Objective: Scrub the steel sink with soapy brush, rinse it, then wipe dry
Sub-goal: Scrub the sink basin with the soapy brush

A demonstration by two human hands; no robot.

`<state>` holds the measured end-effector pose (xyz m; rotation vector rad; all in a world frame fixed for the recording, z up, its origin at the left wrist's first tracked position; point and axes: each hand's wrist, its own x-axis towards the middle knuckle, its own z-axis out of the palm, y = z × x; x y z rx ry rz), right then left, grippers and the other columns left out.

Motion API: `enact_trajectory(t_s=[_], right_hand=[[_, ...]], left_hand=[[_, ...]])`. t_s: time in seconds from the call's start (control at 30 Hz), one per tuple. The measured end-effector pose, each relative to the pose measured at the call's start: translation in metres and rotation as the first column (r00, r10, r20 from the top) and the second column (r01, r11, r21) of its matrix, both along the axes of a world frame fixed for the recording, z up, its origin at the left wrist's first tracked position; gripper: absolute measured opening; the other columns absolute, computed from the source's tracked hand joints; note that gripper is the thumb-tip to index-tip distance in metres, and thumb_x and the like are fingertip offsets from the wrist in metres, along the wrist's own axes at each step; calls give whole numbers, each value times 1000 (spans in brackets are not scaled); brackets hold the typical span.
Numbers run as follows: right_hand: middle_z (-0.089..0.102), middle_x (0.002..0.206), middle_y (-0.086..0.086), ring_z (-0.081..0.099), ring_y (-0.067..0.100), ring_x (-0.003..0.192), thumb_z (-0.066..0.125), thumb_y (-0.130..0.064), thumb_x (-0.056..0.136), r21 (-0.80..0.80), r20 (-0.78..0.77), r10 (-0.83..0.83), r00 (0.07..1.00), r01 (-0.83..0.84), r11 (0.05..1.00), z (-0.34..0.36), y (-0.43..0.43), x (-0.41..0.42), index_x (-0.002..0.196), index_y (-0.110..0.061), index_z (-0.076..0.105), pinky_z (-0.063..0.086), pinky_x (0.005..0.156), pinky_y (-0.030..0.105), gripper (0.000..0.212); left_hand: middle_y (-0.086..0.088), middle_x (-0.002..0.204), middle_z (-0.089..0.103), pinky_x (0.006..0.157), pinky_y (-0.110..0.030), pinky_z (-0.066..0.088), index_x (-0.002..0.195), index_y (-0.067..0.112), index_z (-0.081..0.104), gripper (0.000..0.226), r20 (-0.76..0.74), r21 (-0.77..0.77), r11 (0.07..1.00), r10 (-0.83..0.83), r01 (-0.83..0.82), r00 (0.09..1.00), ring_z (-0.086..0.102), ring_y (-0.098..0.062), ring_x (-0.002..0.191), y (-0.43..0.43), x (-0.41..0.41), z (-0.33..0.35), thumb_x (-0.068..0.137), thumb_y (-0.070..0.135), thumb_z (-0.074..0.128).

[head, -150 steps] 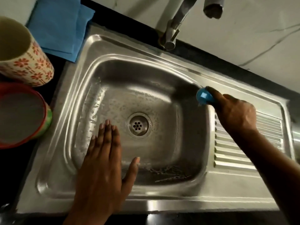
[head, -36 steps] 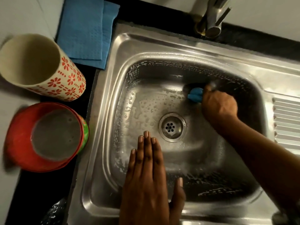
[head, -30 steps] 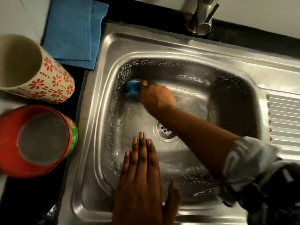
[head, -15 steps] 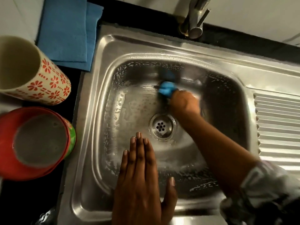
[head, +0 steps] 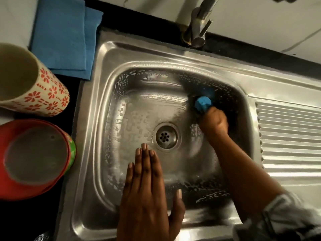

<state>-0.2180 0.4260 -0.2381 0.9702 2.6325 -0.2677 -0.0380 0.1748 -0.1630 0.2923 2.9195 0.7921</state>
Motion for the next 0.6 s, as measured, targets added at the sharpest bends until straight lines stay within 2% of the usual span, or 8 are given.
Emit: enact_trajectory(t_s=[0.07,0.13,0.23,0.27,0.33,0.43,0.5,0.6], right_hand=[[62,85,3,61,4,76,47,-25,101,-55,-98,157,983,-163,985,-18,-33,-12,110,-6,63,44,69,6,26],[60,86,-2,60,5,77,43,-25,106,-41,-152,417,896,-428,903,-27,-90,-31,114,-11,63,38,66,14,25],[64,94,3,58,21,72,29,-37,110,-82,-166,665,729,-682,727,-13,-153,-47,127,-20,53,41,63,33,34],[60,90,1,55,19,67,23,-38,111,-58,-172,679,713,-696,716,-6,-153,-46,128,-21,51,40,58,32,37],[57,85,0,59,21,69,16,-42,111,-19,-174,576,799,-587,809,8,-120,-39,127,-23,53,38,58,35,44],[69,92,13,63,34,77,28,-36,109,125,-179,351,919,-333,935,26,-43,-16,125,-22,52,41,65,39,32],[70,97,24,66,46,84,41,-25,102,223,-166,290,943,-251,942,33,-18,-1,122,-14,50,44,68,44,24],[70,98,23,66,46,85,44,-26,103,175,-196,284,939,-251,952,24,-36,-4,125,-13,51,45,67,42,26]], left_hand=[[-21,173,22,125,-52,26,161,-5,31,86,-4,-7,1000,-3,3,1000,21,-36,161,0,0,0,96,50,44],[-20,172,24,125,-51,26,161,-4,33,86,-5,-12,1000,-10,10,1000,22,-36,161,1,0,-1,96,51,44],[-19,173,22,125,-50,25,162,-3,31,86,1,-8,1000,-20,20,1000,20,-34,162,1,-1,-3,98,54,40],[-19,173,21,125,-51,25,162,-3,30,86,3,-9,1000,-25,25,1000,19,-34,162,0,-1,-3,99,54,39],[-20,173,21,124,-53,27,162,-3,29,86,1,5,999,-31,31,1000,19,-35,162,0,0,0,98,52,42],[-21,173,21,124,-54,28,162,-4,30,86,0,20,999,-27,27,1000,20,-36,161,-2,1,2,96,50,46],[-20,173,21,124,-53,28,162,-4,30,86,8,19,1000,-23,23,1000,20,-36,161,-2,0,2,97,50,45],[-20,173,22,124,-53,28,162,-4,30,87,9,9,1000,-23,23,1000,20,-36,161,-1,0,1,96,51,46]])
